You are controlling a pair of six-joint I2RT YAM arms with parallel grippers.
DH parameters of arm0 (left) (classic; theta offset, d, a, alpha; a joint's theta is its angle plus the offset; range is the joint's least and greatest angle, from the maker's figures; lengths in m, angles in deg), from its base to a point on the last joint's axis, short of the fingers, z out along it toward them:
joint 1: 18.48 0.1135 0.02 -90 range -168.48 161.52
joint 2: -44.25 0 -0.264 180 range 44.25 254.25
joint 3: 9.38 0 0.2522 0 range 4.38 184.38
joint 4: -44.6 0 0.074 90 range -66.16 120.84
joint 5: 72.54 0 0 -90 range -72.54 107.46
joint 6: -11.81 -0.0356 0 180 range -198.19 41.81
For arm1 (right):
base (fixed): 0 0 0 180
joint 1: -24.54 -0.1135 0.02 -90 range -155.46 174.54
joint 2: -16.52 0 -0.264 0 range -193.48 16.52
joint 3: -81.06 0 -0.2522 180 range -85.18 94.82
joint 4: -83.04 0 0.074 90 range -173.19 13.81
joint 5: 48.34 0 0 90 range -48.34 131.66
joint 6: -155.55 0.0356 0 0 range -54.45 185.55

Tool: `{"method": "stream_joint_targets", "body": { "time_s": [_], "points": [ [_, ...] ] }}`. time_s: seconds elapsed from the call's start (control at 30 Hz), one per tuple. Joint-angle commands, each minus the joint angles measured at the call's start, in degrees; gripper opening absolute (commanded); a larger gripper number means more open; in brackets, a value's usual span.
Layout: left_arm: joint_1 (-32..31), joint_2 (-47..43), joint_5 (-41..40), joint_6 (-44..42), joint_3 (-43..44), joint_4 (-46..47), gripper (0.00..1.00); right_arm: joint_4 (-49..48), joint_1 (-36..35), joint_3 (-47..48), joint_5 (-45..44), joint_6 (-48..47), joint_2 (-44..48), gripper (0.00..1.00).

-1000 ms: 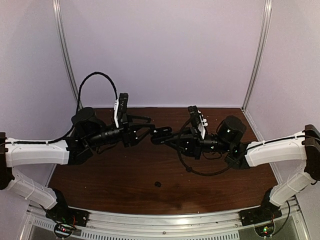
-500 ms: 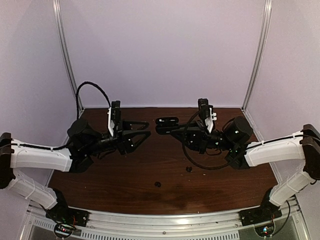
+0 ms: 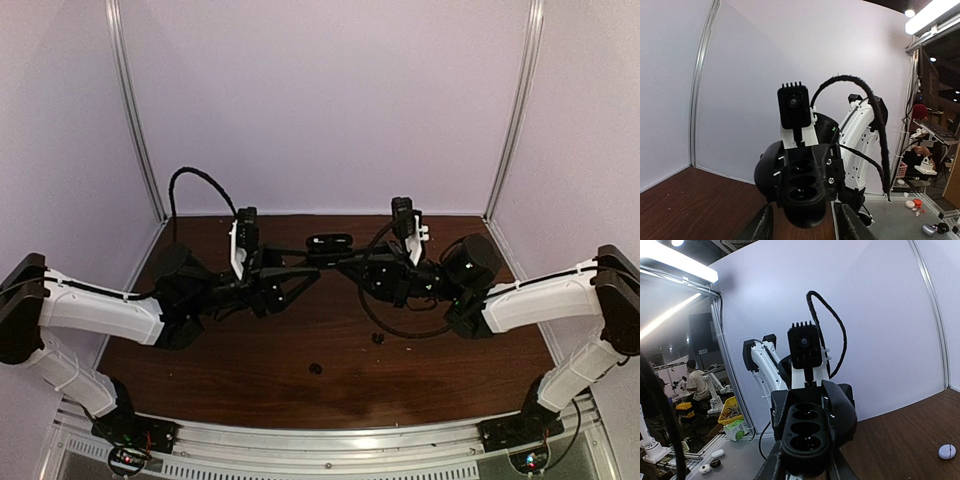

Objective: Insert the wireless bluetooth earbuds into the charging case
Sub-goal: Pass from the right arm to the left

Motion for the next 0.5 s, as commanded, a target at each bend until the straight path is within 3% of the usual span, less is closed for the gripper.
{"method": "stream_joint_targets", "body": {
  "time_s": [0.0, 0.47],
  "points": [
    [-0.39, 1.83, -0.69, 2.61, 2.3, 4.83, 0.44, -2.25, -0.62, 1.8, -0.89, 0.12, -0.44, 0.0],
    [-0.93, 4.62, -1.37, 4.76, 4.31, 6.84, 0.39, -2.07, -1.17, 1.81, -2.37, -0.62, -0.5, 0.0]
  ]
}}
